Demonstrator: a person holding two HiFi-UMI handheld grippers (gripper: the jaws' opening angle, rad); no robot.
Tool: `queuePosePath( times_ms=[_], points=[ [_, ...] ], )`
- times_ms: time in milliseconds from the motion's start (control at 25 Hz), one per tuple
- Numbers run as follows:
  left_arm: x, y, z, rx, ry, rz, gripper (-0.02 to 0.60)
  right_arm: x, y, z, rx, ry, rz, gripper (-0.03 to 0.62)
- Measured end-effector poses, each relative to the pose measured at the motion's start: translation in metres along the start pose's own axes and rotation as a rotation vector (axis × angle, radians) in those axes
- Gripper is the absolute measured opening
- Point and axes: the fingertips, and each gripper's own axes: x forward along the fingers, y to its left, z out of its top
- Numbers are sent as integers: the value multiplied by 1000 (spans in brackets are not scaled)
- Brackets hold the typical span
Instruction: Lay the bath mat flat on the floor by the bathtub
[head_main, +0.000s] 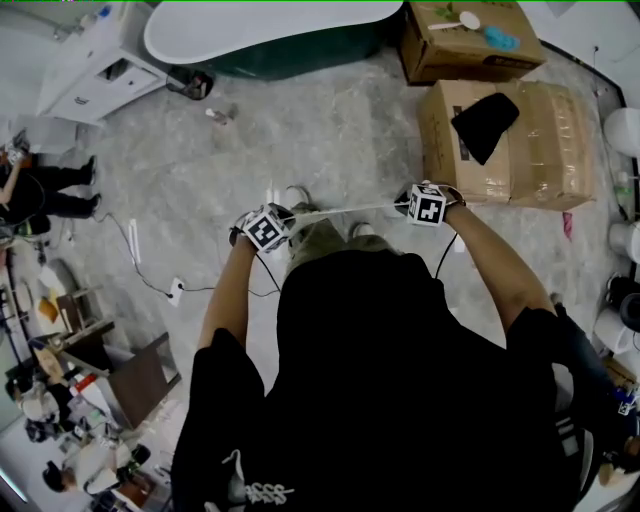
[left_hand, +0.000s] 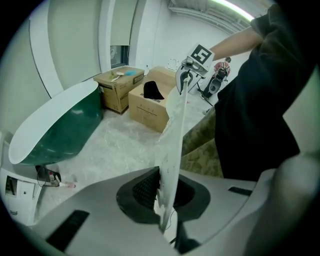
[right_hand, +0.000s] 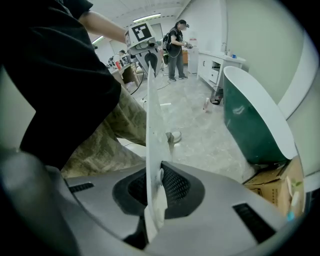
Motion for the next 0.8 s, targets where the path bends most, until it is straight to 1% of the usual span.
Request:
queuePosePath(
  times_ms=[120,200,360,520,800],
  points=[
    [4,18,-1,14,-13,-21,29,0,-12,7,-16,25,-8,28],
    [4,32,-1,8,-21,-31,29,1,-24,10,1,47,-15,28],
    [0,58,-9,-4,-32,-49,29,6,-38,28,26,57,-5,28],
    [-5,99,-14,-23,-43,-59,29,11,-70,49,81,59,-9,28],
    [-24,172,-17,-11,-74,-70,29,14,-120,88,123,89,-16,28]
  ],
)
